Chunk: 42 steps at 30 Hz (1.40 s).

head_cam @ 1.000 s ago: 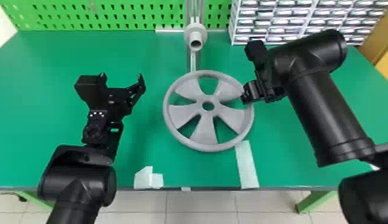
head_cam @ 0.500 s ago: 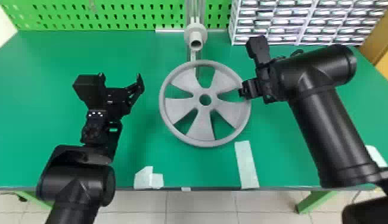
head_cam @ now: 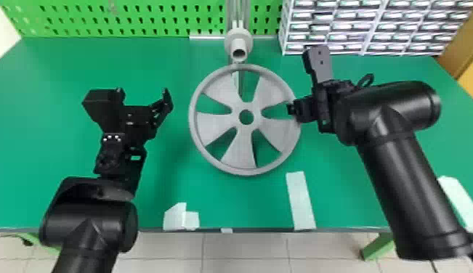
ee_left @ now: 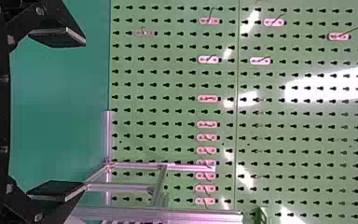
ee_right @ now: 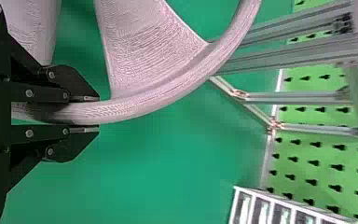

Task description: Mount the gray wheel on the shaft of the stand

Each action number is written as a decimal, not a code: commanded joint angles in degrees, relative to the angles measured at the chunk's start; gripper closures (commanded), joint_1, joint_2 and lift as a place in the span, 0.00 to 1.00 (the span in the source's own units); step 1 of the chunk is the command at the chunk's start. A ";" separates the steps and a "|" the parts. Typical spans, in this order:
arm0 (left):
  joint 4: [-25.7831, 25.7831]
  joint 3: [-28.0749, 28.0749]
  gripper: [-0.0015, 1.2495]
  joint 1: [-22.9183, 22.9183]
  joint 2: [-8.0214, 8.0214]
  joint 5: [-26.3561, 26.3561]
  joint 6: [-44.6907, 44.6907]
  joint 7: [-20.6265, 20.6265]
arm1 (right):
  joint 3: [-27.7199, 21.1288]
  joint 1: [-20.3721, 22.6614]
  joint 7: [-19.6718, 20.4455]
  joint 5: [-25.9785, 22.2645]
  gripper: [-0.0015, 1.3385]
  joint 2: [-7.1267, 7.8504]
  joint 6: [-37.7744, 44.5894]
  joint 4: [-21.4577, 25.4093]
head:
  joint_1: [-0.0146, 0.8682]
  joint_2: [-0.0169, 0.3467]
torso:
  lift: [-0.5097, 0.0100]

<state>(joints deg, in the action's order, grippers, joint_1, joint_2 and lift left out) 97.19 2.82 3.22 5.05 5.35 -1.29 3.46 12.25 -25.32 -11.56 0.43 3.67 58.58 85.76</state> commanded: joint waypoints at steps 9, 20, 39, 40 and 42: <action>10.92 0.35 0.16 6.98 0.05 1.07 1.82 2.43 | -0.74 4.75 2.86 -2.72 0.88 0.46 -8.66 3.53 | 1.00 0.19 | 0.79; 13.47 2.10 0.16 10.23 0.05 2.03 2.08 3.40 | -1.09 7.65 4.70 -3.51 0.88 0.82 -12.00 6.08 | 1.00 0.19 | 0.79; 13.91 2.45 0.16 9.61 0.58 1.86 2.61 3.40 | -0.38 4.75 6.29 -4.30 0.89 1.17 7.51 8.63 | 1.00 0.19 | 0.79; 13.91 2.37 0.16 9.61 0.58 1.86 2.61 3.40 | -0.30 4.49 6.29 -4.30 0.89 1.17 8.30 8.72 | 1.00 0.19 | 0.79; 14.00 2.45 0.16 9.61 0.58 1.77 2.61 3.40 | -0.30 4.23 6.29 -4.30 0.89 1.17 9.71 9.07 | 1.00 0.19 | 0.79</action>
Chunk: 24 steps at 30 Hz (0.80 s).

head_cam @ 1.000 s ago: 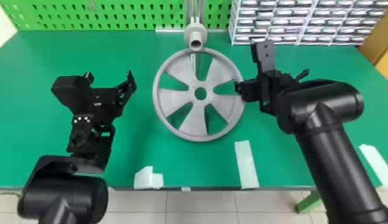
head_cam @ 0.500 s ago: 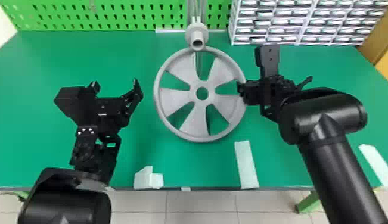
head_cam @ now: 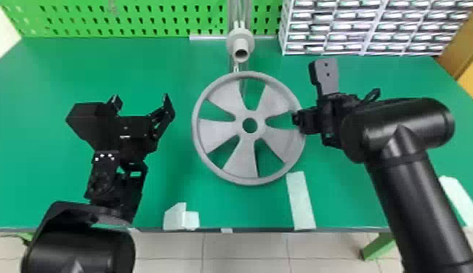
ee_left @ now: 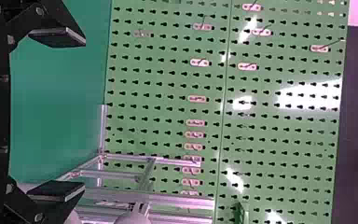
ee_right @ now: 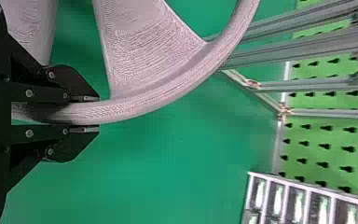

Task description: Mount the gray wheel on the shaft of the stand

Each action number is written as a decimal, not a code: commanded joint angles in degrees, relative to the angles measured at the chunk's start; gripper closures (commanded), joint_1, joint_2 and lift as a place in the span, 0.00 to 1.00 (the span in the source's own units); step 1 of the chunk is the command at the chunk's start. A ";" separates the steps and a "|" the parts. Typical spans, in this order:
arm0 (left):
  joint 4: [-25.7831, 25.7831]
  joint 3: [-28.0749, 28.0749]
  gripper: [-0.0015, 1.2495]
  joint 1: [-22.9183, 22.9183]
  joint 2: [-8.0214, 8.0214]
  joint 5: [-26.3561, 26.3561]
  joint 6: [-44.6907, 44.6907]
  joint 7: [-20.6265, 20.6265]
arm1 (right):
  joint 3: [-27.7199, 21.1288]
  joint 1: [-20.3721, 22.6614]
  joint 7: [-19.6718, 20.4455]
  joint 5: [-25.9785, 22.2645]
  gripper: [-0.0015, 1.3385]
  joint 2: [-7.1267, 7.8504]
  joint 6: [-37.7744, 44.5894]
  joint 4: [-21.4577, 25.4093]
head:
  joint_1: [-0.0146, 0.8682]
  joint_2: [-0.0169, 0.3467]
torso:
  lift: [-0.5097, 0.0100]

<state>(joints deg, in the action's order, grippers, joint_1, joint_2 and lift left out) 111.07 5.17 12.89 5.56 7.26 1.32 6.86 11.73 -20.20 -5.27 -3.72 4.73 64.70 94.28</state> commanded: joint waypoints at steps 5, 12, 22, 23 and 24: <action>0.55 0.19 0.16 -0.06 0.06 -0.40 0.00 0.00 | 0.49 -0.10 0.00 0.38 0.89 0.54 6.23 3.20 | 1.00 0.19 | 0.79; 1.78 0.45 0.16 0.82 0.06 -0.58 0.18 0.70 | -0.04 3.85 0.00 0.29 0.89 1.24 7.10 7.85 | 1.00 0.19 | 0.79; 3.71 0.98 0.16 2.23 0.15 -0.84 1.14 2.46 | -1.62 9.92 0.09 -0.15 0.89 1.51 7.81 15.32 | 1.00 0.19 | 0.79; 3.89 1.07 0.16 2.40 0.24 -0.84 1.23 2.55 | -1.89 10.53 0.09 -0.15 0.89 1.51 7.54 16.03 | 1.00 0.19 | 0.79; 4.06 1.24 0.16 2.58 0.24 -0.84 1.49 2.72 | -2.06 10.97 0.09 -0.15 0.89 1.51 7.02 16.56 | 1.00 0.19 | 0.79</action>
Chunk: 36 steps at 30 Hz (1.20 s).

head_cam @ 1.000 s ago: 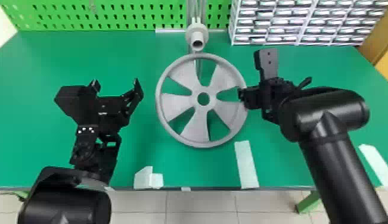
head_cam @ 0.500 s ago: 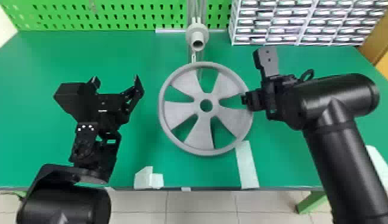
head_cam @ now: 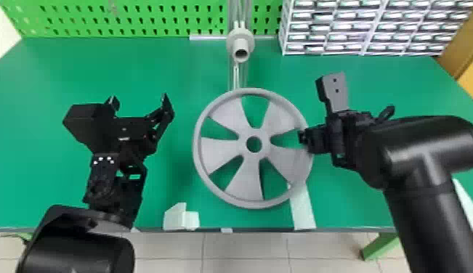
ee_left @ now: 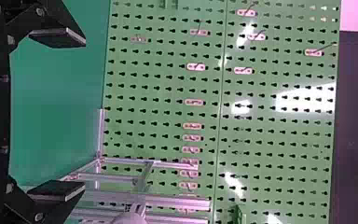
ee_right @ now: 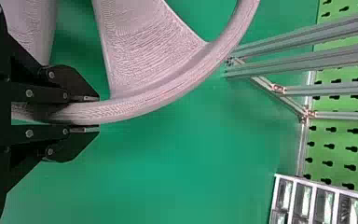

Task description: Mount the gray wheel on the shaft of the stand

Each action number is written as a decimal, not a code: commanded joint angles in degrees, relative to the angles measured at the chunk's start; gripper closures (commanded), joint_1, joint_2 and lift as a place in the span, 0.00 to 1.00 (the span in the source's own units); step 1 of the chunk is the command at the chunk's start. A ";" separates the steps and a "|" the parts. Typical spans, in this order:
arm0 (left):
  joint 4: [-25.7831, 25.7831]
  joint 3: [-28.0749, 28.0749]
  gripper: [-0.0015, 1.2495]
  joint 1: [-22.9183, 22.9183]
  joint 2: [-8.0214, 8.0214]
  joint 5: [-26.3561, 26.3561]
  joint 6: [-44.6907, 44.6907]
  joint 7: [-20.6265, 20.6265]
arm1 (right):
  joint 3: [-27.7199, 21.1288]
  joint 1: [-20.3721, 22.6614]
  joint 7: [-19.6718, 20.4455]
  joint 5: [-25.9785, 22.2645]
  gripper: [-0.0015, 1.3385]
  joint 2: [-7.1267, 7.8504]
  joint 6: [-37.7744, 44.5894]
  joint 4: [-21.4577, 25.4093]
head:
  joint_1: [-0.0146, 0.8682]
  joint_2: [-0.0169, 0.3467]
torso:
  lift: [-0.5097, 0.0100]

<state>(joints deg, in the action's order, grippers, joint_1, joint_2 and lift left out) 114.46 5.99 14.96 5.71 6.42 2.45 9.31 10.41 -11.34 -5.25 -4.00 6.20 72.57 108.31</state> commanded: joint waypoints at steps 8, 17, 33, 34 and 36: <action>4.98 1.31 0.16 2.71 0.35 1.31 4.67 1.58 | -1.80 6.15 0.07 0.13 0.89 0.48 -7.97 6.92 | 1.00 0.19 | 0.79; 8.32 5.17 0.17 4.64 2.02 3.51 6.51 5.98 | -2.06 9.58 0.07 0.13 0.89 0.57 -15.88 9.82 | 1.00 0.19 | 0.79; 10.96 8.25 0.18 4.20 3.69 2.46 6.51 8.70 | -2.41 11.51 0.07 3.56 0.89 -0.04 -26.78 10.08 | 1.00 0.19 | 0.79; 11.04 8.34 0.18 4.11 3.69 2.46 6.60 8.70 | -2.32 11.51 0.07 3.82 0.89 -0.13 -27.04 10.08 | 1.00 0.19 | 0.79; 11.40 8.51 0.18 4.03 3.87 2.98 6.95 8.70 | -2.41 11.51 0.16 4.08 0.89 -0.22 -27.48 9.99 | 1.00 0.19 | 0.79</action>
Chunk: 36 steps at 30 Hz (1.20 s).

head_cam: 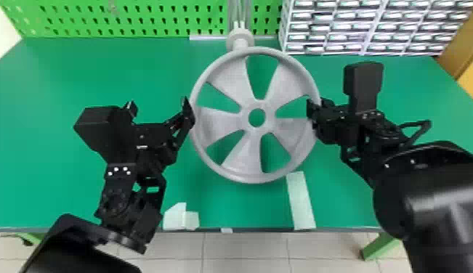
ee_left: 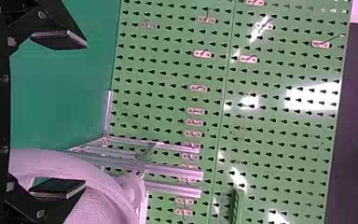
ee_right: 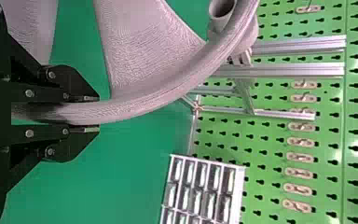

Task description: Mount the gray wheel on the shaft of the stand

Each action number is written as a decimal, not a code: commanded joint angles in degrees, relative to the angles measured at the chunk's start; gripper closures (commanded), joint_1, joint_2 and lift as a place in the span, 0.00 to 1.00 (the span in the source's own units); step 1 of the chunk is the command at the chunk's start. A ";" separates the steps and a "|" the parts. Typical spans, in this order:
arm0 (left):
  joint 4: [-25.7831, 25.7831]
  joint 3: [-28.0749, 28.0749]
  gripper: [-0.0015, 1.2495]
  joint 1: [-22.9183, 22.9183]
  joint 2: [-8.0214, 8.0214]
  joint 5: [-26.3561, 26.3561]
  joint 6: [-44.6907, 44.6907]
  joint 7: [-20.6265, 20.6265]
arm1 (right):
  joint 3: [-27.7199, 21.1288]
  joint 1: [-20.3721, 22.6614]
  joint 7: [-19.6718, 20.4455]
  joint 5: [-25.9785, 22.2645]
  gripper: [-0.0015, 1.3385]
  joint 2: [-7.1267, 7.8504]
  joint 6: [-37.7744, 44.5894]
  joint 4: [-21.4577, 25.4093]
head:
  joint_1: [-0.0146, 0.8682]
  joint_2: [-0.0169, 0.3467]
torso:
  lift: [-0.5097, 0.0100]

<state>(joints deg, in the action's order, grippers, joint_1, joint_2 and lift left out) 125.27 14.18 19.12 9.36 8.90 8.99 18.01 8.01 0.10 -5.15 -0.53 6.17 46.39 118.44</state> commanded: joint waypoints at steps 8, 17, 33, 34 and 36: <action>0.94 0.58 0.20 -0.57 1.19 3.32 2.35 0.01 | -0.18 -0.01 0.05 0.53 0.89 -1.07 -5.78 -1.19 | 1.00 0.19 | 0.79; -0.46 1.64 0.23 -1.72 2.86 7.89 2.97 -0.08 | -0.01 0.34 1.11 0.44 0.89 -1.69 -9.91 -1.63 | 1.00 0.19 | 0.79; -5.21 2.16 0.23 -4.97 4.97 14.48 2.97 -3.42 | 0.78 0.08 3.22 -0.70 0.89 -2.30 -15.71 -3.04 | 1.00 0.19 | 0.79; -5.65 2.16 0.23 -5.06 4.97 15.01 2.97 -3.68 | 0.87 -0.01 3.31 -0.79 0.89 -2.30 -15.98 -3.21 | 1.00 0.19 | 0.79; -6.18 2.25 0.23 -5.06 5.06 15.10 2.97 -3.68 | 1.13 -0.36 3.39 -0.97 0.89 -2.30 -16.33 -3.48 | 1.00 0.19 | 0.79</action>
<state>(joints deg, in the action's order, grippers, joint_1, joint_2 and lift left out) 120.77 16.61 14.52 14.31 22.53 11.96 14.76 8.66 0.32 -1.88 -1.14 3.90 30.86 115.50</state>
